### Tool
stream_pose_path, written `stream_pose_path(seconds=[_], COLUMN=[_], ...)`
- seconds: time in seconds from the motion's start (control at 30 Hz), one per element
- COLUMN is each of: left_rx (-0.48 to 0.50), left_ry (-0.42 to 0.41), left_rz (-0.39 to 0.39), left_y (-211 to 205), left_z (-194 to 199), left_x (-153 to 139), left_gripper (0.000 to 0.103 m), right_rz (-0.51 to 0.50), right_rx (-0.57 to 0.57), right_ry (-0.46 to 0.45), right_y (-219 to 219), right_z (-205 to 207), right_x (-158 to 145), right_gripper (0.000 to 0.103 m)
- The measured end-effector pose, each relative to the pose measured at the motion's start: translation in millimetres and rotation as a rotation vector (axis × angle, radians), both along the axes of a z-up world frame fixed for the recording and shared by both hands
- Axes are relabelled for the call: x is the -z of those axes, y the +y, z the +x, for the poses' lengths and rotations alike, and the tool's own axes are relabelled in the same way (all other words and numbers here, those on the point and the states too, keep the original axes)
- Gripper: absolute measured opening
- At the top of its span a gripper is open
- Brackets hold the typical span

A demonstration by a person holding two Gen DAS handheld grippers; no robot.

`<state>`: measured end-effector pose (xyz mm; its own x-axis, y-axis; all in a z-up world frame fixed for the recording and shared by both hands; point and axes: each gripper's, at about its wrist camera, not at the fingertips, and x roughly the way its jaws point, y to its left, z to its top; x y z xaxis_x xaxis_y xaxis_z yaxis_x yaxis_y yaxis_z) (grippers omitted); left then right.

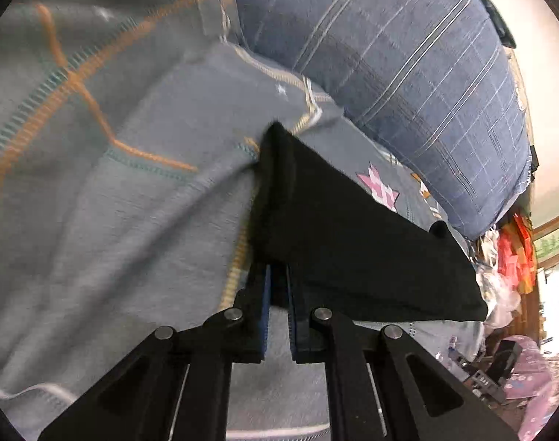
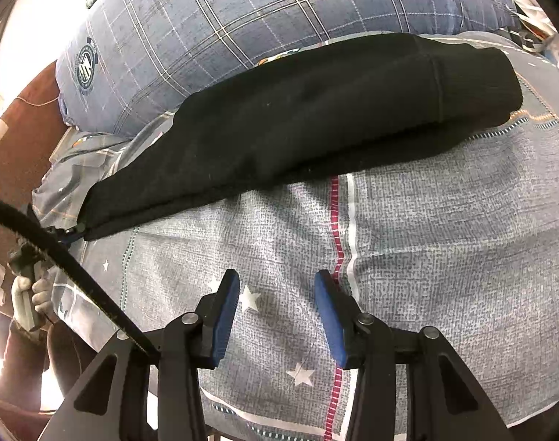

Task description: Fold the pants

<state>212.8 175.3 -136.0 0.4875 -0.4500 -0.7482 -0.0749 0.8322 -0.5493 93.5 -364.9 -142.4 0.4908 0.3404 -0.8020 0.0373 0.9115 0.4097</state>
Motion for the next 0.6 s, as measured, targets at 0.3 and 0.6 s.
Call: stream_pose_path(seconds=[0.3, 0.6], left_rx=[-0.035, 0.001], left_ry=[-0.112, -0.051], left_rz=[0.075, 0.064], left_y=[-6.3, -42.9], left_z=[-64.7, -75.7], left_x=[-41.9, -30.8], left_gripper=[0.034, 0.037], right_rz=[0.049, 0.083], right_rx=[0.340, 0.438], right_ry=[-0.112, -0.162], right_y=[-99.5, -134.0], right_z=[-15.1, 25.0], right_x=[-39.3, -46.1], right_gripper=[0.061, 0.084])
